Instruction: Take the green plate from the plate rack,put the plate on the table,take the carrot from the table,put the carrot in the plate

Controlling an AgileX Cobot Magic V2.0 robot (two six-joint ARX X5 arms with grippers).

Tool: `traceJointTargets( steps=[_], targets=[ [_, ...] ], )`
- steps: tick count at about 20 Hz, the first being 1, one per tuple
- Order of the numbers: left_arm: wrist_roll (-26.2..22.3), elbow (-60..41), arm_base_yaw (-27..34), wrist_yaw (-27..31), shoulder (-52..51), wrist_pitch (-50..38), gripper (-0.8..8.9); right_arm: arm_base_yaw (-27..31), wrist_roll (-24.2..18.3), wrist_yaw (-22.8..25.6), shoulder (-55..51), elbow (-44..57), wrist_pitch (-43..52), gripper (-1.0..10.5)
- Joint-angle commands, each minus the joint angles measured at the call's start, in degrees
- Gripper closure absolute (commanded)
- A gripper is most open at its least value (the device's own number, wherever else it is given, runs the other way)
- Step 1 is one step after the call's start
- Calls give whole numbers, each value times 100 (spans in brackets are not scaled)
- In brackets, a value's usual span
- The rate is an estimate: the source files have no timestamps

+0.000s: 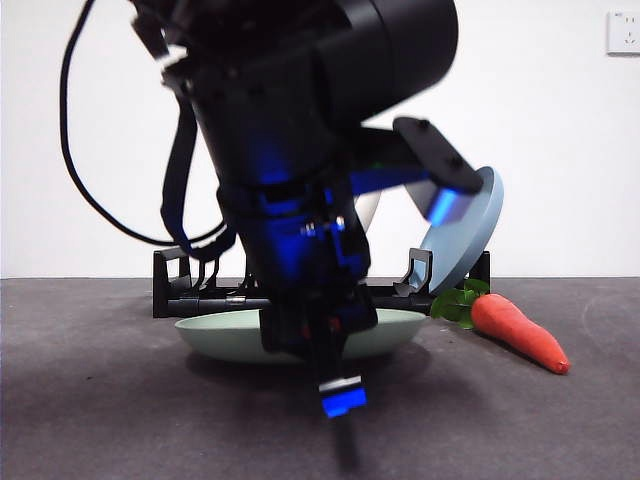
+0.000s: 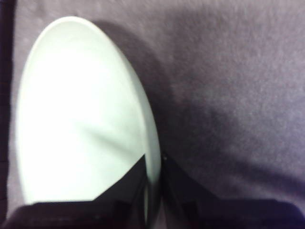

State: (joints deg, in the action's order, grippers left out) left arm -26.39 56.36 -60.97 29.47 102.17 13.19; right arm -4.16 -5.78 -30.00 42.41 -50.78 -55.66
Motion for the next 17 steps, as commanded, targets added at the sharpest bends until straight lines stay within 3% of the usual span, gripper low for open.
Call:
traceJointTargets(
  steps=[1, 4, 9, 13, 17],
  targets=[
    [396, -42, 0, -516, 162, 144, 768, -15, 37, -9, -2, -17, 35, 319],
    [664, -39, -7, -876, 157, 190, 474, -15, 37, -7, -2, -17, 35, 319],
    [778, 9, -7, -881, 28, 243, 458, -15, 37, -7, 13, -17, 44, 319],
    [1342, 354, -20, -931, -643, 599, 458, -15, 44, 7, 234, -17, 282, 319],
    [2103, 944, -22, -1349, -1773, 1113, 459, -15, 122, 17, 824, -17, 1014, 319]
  ],
)
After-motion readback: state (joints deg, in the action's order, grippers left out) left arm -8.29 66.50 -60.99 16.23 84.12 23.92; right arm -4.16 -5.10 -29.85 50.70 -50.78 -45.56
